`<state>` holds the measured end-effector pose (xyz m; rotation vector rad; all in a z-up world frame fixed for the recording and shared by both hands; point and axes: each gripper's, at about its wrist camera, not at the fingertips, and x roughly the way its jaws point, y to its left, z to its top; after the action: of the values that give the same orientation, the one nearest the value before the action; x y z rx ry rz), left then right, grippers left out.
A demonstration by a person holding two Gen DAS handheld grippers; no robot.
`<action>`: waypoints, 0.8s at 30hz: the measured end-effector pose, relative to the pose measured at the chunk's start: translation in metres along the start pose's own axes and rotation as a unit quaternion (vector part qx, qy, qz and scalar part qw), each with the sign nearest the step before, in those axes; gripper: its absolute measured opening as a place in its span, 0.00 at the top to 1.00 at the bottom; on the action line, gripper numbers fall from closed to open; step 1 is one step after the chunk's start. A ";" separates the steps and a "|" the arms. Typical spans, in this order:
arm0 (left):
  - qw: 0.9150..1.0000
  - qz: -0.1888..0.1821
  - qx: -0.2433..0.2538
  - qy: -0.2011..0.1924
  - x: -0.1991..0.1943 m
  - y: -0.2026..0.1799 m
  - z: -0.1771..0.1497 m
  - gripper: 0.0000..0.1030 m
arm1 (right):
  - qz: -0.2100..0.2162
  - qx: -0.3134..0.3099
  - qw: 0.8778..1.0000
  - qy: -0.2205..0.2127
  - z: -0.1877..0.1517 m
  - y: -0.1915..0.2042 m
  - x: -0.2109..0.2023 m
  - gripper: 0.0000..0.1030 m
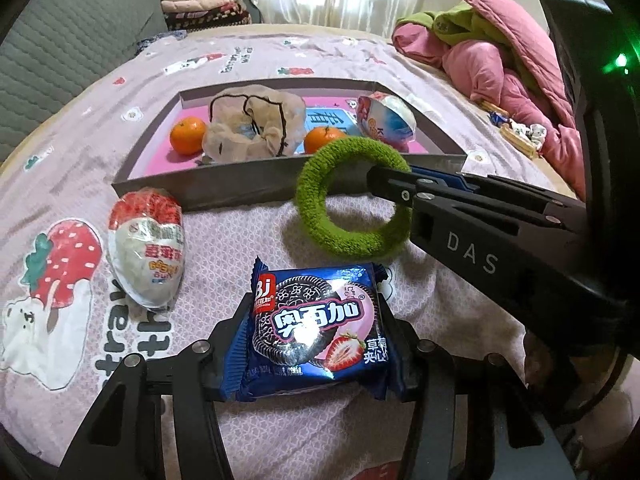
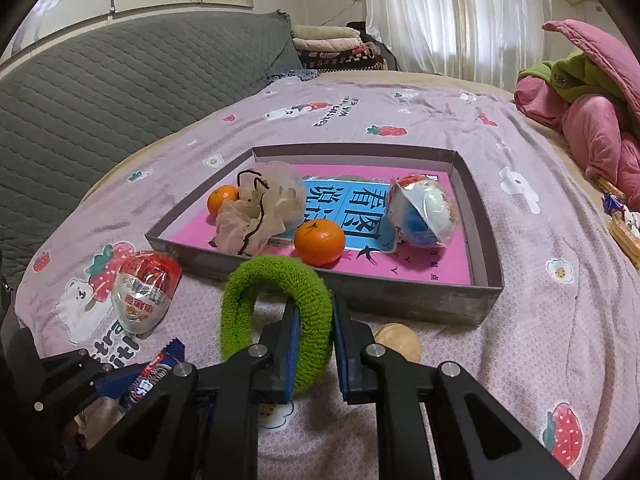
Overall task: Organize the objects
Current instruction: 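Grasp the blue snack packet with the left tool while the right tool grasps the green ring, then lift the snack packet and green ring and carry them over the grey tray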
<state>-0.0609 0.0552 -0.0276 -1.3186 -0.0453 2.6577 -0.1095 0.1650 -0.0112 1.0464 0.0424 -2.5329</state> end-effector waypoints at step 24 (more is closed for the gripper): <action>0.998 0.035 -0.007 -0.054 -0.044 0.010 0.016 0.45 | 0.001 0.014 0.998 -0.063 0.005 -0.016 -0.039 0.85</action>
<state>-0.0486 0.0390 0.0157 -1.2021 -0.0336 2.7903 -0.0939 0.1924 0.0173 0.8952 -0.0300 -2.5977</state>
